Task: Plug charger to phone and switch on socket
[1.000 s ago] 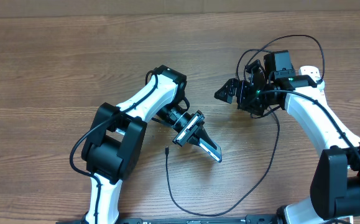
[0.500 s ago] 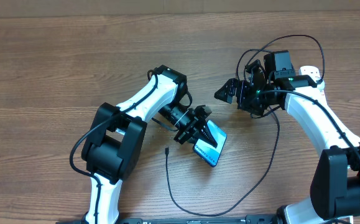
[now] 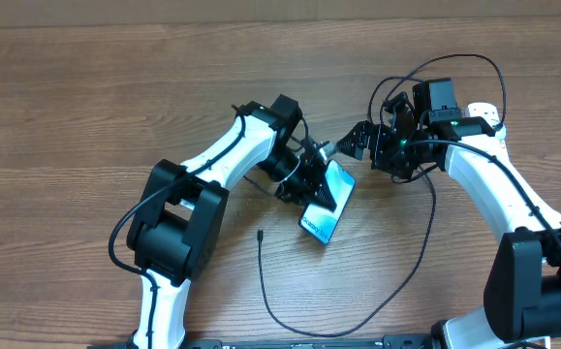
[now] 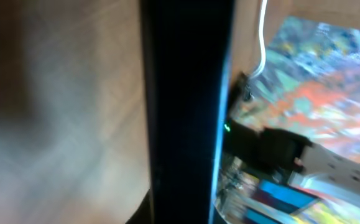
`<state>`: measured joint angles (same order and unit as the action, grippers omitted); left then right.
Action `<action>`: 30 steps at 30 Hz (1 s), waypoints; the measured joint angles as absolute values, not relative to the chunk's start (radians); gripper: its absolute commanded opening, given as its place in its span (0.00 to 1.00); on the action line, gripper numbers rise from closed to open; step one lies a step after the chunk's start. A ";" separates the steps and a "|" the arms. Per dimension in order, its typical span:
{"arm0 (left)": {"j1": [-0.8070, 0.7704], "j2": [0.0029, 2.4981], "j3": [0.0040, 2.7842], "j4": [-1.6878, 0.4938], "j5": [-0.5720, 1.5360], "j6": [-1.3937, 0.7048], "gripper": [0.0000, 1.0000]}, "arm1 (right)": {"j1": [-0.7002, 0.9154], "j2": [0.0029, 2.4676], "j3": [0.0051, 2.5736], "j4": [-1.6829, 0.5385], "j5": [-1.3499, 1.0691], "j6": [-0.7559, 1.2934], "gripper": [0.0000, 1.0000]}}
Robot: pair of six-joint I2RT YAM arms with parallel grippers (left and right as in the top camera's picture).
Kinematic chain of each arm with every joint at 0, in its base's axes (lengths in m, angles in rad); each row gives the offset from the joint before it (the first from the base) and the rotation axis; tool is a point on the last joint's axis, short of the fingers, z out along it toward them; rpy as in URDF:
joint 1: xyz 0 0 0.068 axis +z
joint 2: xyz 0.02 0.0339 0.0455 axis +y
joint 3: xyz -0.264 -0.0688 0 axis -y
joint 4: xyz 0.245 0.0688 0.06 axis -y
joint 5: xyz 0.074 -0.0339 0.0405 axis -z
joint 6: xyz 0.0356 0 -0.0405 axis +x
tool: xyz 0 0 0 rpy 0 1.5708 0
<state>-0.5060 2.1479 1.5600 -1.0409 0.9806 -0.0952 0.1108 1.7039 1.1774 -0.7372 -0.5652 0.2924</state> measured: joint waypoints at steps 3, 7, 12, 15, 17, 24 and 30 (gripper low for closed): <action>-0.495 2.149 1.560 -0.953 0.956 -0.093 0.04 | 0.111 1.704 1.177 -0.735 -0.566 0.291 1.00; -0.477 2.149 1.560 -0.911 0.957 -0.085 0.04 | 0.113 1.705 1.177 -0.743 -0.565 0.291 1.00; -0.439 2.149 1.560 -0.942 0.957 -0.056 0.04 | 0.113 1.705 1.177 -0.743 -0.565 0.292 1.00; -0.394 2.149 1.560 -0.973 0.957 -0.036 0.04 | 0.113 1.705 1.177 -0.743 -0.564 0.291 1.00; -0.358 2.149 1.560 -0.991 0.957 -0.014 0.04 | 0.113 1.705 1.177 -0.744 -0.564 0.291 1.00; -0.251 2.144 1.560 -1.076 0.972 0.094 0.04 | 0.113 1.705 1.177 -0.744 -0.564 0.291 1.00; -0.213 2.088 1.560 -1.197 1.018 0.230 0.04 | 0.113 1.705 1.177 -0.743 -0.564 0.292 1.00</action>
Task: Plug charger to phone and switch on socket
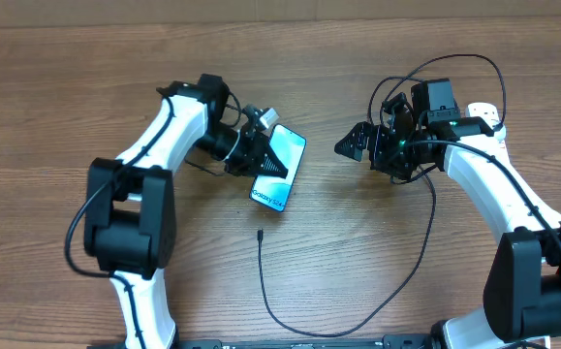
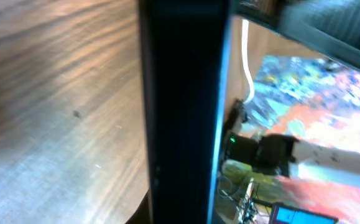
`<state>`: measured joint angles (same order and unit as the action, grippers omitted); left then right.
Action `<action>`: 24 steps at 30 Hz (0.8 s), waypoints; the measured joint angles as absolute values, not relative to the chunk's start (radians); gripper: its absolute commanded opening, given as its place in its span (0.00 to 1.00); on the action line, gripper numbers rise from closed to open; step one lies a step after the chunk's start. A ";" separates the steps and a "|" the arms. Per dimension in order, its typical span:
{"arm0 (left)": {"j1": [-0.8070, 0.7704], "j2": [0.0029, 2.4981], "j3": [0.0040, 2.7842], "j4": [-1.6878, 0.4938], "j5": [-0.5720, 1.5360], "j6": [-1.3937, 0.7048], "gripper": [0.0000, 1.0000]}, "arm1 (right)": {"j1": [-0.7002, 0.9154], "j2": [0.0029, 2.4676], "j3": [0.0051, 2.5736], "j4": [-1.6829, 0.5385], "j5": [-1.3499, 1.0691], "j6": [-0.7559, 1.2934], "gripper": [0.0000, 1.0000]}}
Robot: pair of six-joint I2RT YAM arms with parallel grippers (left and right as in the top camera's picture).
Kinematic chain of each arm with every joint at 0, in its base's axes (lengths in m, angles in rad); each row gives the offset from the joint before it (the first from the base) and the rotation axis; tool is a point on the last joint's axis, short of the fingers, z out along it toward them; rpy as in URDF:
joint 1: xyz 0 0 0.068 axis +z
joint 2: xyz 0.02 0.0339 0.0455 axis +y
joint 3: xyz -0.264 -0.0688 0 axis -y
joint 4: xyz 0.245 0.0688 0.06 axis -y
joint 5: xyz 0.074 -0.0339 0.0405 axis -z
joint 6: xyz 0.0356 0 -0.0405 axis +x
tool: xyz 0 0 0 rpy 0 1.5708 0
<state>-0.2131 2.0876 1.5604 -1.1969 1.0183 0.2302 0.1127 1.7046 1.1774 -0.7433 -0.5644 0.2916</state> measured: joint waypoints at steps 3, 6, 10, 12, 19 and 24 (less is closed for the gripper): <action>-0.198 2.062 1.560 -1.254 1.068 0.302 0.04 | 0.113 1.705 1.177 -0.743 -0.564 0.291 1.00; -0.183 2.058 1.557 -1.327 1.124 0.393 0.04 | 0.113 1.705 1.177 -0.743 -0.564 0.291 1.00; -0.155 2.057 1.506 -1.380 1.210 0.515 0.04 | 0.113 1.705 1.177 -0.743 -0.564 0.291 1.00; -0.141 2.057 1.469 -1.378 1.235 0.552 0.04 | 0.113 1.705 1.177 -0.744 -0.564 0.292 1.00; -0.075 2.057 1.348 -1.363 1.272 0.632 0.04 | 0.113 1.705 1.177 -0.744 -0.564 0.291 1.00; -0.058 2.057 1.314 -1.325 1.283 0.650 0.04 | 0.113 1.705 1.177 -0.744 -0.565 0.291 1.00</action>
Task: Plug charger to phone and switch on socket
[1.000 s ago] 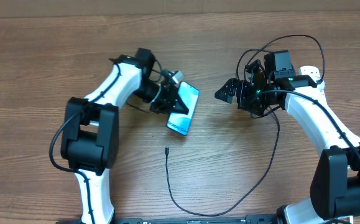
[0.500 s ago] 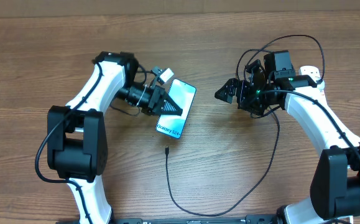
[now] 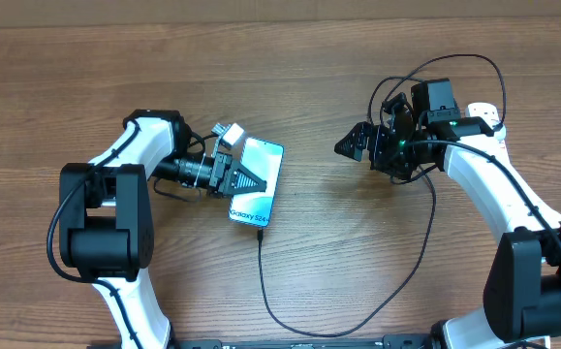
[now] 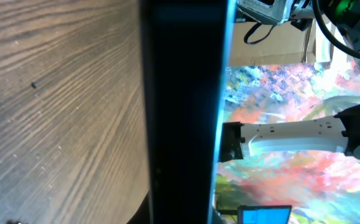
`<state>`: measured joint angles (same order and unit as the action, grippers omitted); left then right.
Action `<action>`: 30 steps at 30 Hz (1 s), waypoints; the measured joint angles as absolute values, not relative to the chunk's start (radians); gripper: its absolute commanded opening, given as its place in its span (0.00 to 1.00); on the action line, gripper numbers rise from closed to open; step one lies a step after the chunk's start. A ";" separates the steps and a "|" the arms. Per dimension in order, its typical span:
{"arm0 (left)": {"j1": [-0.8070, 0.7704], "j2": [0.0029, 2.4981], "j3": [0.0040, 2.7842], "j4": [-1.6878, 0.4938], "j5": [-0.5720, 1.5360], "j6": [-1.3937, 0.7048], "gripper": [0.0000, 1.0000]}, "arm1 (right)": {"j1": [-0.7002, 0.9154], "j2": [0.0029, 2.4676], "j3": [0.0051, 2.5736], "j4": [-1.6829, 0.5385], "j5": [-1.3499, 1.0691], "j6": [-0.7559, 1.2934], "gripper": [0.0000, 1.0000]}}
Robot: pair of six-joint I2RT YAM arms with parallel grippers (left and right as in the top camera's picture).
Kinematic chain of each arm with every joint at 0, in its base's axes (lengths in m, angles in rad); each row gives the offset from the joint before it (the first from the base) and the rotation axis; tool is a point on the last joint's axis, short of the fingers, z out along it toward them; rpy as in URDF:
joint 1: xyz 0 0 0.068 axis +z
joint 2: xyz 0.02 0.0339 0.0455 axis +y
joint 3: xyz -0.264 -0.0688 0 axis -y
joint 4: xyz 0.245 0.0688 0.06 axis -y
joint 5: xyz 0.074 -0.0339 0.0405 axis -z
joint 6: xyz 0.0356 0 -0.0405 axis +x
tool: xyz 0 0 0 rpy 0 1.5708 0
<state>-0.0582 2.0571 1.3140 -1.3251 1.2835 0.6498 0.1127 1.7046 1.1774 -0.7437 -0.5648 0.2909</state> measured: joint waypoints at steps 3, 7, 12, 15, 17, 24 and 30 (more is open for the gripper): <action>-0.058 2.057 1.302 -1.303 1.285 0.655 0.04 | 0.113 1.705 1.177 -0.744 -0.564 0.291 1.00; -0.058 2.057 1.295 -1.255 1.287 0.657 0.04 | 0.113 1.705 1.177 -0.744 -0.564 0.291 1.00; -0.058 2.057 1.295 -1.213 1.287 0.657 0.04 | 0.113 1.705 1.177 -0.743 -0.565 0.291 1.00; -0.058 2.057 1.295 -1.192 1.286 0.657 0.04 | 0.113 1.705 1.177 -0.743 -0.564 0.291 1.00; -0.058 2.057 1.295 -1.184 1.285 0.657 0.04 | 0.113 1.705 1.177 -0.744 -0.565 0.291 1.00; -0.059 2.057 1.295 -1.150 1.256 0.658 0.04 | 0.113 1.705 1.177 -0.744 -0.564 0.291 1.00; -0.059 2.057 1.295 -1.143 1.226 0.658 0.04 | 0.113 1.705 1.177 -0.740 -0.562 0.291 1.00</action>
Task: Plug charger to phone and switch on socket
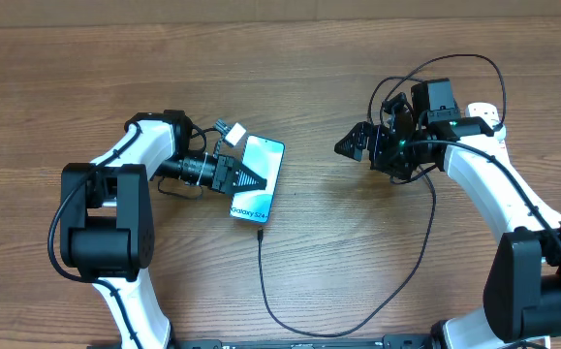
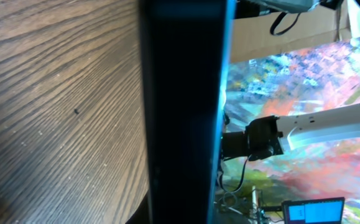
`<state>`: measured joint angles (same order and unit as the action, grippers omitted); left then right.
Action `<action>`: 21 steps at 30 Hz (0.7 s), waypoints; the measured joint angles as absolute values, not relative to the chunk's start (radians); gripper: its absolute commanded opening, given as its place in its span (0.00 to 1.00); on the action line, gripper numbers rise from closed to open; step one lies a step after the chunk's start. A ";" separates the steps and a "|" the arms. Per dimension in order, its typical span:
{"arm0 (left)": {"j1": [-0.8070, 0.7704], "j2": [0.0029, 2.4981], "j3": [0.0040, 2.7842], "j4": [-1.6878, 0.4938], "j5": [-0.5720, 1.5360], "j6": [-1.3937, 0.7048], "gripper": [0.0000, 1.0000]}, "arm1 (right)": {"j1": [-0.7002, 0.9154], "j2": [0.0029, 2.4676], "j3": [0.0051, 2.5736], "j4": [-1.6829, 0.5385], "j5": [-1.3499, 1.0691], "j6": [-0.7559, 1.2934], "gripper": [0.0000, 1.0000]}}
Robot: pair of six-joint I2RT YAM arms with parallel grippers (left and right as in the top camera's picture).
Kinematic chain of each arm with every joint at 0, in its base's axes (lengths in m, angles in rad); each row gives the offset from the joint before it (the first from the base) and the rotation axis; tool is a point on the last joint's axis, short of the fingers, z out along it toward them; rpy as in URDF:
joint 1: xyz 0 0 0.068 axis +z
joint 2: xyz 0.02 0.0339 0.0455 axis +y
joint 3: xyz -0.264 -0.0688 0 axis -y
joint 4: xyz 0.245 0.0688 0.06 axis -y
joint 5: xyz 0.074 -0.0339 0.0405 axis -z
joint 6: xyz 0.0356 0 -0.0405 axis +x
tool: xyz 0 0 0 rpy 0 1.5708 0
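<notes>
The phone, screen lit, is tilted on edge over the left-centre of the table with my left gripper shut on its side. In the left wrist view the phone is a dark upright bar with a blue-lit edge that hides the fingers. The charger cable's plug tip lies on the wood just below the phone's lower end. The black cable loops along the front and up toward my right arm. My right gripper hovers at centre right, pointing left; its jaws cannot be made out.
A white socket block and a black box sit at the back right behind the right arm, with black wires looped above them. The bare wooden table stretches to the left and back.
The left gripper and phone have shifted only slightly, the phone's lower end still just above the cable's plug tip. The right arm and the cable have not moved.
The left gripper first held the phone at mid-table, close to the right gripper. Then the phone was further left and back. After that it was left of centre with its lower end by the plug tip, where it still is.
</notes>
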<state>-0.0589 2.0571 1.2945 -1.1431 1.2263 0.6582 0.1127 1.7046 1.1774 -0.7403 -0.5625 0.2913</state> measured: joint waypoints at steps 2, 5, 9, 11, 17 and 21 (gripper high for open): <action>-0.059 2.057 1.295 -1.135 1.209 0.655 0.04 | 0.113 1.705 1.177 -0.743 -0.561 0.291 1.00; -0.059 2.057 1.295 -1.104 1.174 0.625 0.04 | 0.113 1.705 1.177 -0.760 -0.561 0.292 1.00; -0.059 2.057 1.295 -1.060 1.109 0.562 0.04 | 0.113 1.705 1.177 -0.762 -0.560 0.291 1.00; -0.059 2.057 1.295 -1.048 1.085 0.533 0.04 | 0.113 1.705 1.177 -0.762 -0.560 0.290 1.00; -0.060 2.033 1.292 -0.946 0.971 0.367 0.04 | 0.113 1.705 1.177 -0.762 -0.559 0.291 1.00; -0.075 1.930 1.285 -0.892 0.789 0.196 0.04 | 0.113 1.705 1.177 -0.762 -0.558 0.291 1.00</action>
